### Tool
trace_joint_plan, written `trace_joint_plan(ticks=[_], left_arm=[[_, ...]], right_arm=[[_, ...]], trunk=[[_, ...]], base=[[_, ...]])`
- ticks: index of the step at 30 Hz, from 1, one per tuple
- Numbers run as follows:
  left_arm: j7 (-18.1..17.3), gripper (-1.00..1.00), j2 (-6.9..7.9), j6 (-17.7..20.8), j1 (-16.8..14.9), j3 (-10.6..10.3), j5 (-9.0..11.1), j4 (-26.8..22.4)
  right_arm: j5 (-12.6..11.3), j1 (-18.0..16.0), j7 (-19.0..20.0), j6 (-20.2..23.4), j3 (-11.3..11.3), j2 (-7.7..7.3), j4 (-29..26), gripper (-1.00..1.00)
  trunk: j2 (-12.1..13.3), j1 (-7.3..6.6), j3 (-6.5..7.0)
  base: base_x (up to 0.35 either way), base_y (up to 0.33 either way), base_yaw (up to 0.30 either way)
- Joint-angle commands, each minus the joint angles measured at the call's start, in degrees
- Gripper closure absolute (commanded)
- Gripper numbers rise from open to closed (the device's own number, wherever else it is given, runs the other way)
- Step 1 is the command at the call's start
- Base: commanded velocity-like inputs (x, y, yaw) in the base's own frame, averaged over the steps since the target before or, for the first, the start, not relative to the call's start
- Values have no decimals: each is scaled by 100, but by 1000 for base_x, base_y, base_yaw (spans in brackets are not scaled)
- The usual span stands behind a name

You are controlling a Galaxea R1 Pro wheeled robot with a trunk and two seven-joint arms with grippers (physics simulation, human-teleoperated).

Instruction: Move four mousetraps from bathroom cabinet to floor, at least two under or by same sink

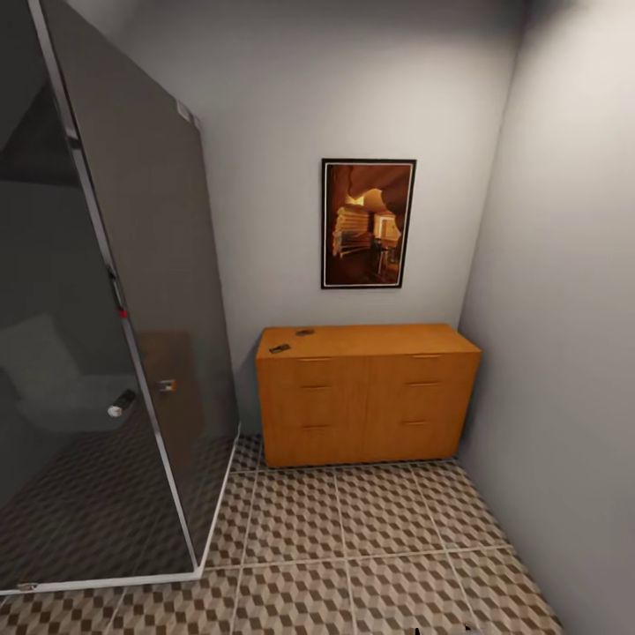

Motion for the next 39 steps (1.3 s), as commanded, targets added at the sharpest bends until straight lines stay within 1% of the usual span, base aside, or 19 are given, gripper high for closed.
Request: trace_joint_plan(ticks=[1, 8, 20, 35, 39], left_arm=[[17, -100, -5, -28, -7, -49, 27, 23], [22, -100, -2, -28, -7, -44, 27, 22], [17, -100, -3, -28, -7, -43, 27, 22], [9, -100, 0, -28, -7, -41, 27, 22], [7, -100, 1, -28, -7, -40, 27, 22]], right_arm=[[62, -8, -44, -26, -27, -4, 25, -100], [64, -8, -53, -28, -28, -4, 24, -100], [65, -8, -55, -28, -27, -4, 25, -100], [61, -8, -63, -28, -27, -4, 27, -100], [64, -8, -63, -28, -27, -4, 28, -100]], trunk=[[-4, 6, -2], [-4, 6, -2], [-4, 6, -2], [-4, 6, -2], [-4, 6, -2]], base=[[314, 0, 0], [315, -24, 0], [307, -91, 0], [52, -6, 0], [218, 0, 0]])
